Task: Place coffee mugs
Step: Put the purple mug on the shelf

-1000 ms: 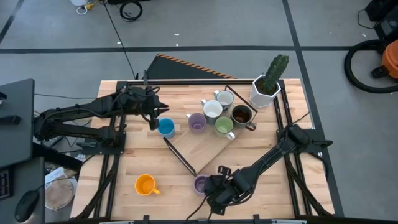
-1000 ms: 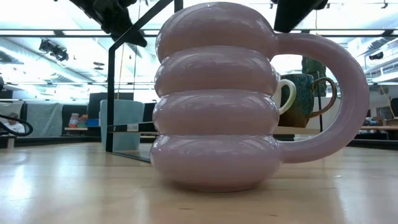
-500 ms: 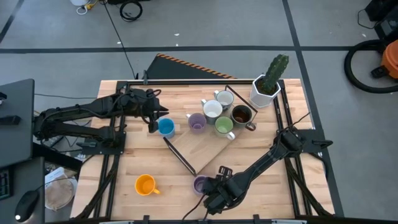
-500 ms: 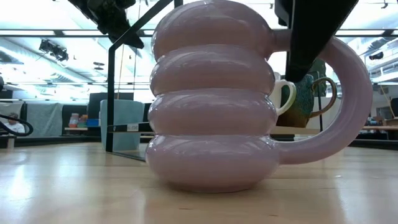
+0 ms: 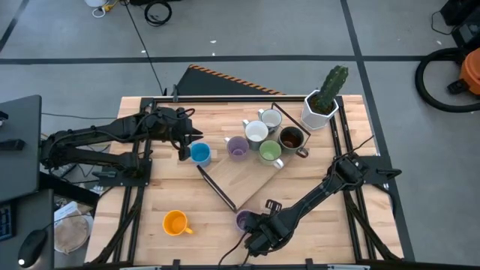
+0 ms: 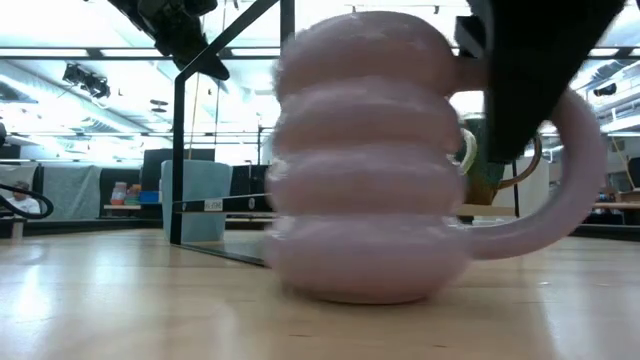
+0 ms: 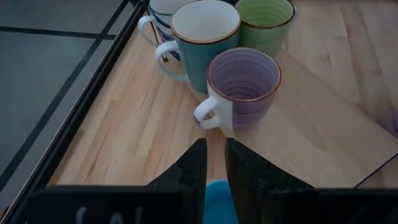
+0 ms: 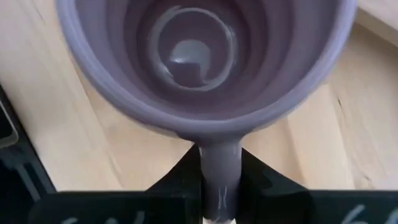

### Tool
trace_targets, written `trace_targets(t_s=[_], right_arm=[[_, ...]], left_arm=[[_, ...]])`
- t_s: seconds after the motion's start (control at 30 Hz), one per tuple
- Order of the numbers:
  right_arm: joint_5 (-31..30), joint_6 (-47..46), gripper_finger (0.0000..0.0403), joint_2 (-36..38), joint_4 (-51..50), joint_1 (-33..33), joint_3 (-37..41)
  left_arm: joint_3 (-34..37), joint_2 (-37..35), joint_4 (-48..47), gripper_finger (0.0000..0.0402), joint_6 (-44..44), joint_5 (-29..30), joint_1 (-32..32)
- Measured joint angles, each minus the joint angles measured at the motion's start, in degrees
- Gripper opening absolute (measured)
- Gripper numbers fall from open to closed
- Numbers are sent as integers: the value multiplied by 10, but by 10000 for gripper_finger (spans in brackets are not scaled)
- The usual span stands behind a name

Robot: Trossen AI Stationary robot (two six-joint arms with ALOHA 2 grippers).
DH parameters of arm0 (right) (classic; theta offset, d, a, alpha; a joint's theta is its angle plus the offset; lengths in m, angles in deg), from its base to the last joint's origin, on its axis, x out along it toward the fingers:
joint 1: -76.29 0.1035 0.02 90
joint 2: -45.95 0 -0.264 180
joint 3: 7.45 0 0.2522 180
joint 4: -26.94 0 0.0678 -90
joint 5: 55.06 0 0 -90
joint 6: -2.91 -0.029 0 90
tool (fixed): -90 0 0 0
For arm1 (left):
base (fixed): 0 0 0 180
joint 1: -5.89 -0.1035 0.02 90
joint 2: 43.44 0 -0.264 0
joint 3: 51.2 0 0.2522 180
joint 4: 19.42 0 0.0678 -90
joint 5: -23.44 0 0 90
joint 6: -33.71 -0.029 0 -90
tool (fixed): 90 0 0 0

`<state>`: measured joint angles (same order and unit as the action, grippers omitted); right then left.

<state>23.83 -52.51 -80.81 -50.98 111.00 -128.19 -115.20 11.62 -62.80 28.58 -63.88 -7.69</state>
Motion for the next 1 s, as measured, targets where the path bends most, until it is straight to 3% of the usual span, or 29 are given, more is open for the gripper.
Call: trace_targets(t_s=[0.37,0.7,1.0], right_arm=[[16,-61,51,49,-108,16,0],[-82,-91,51,90,-120,13,0],[-126,-74,51,90,-124,-20,0]], left_arm=[[0,0,-8,64,9,0,0],[0,0,-7,64,16,0,0],[0,0,-15,64,16,0,0]])
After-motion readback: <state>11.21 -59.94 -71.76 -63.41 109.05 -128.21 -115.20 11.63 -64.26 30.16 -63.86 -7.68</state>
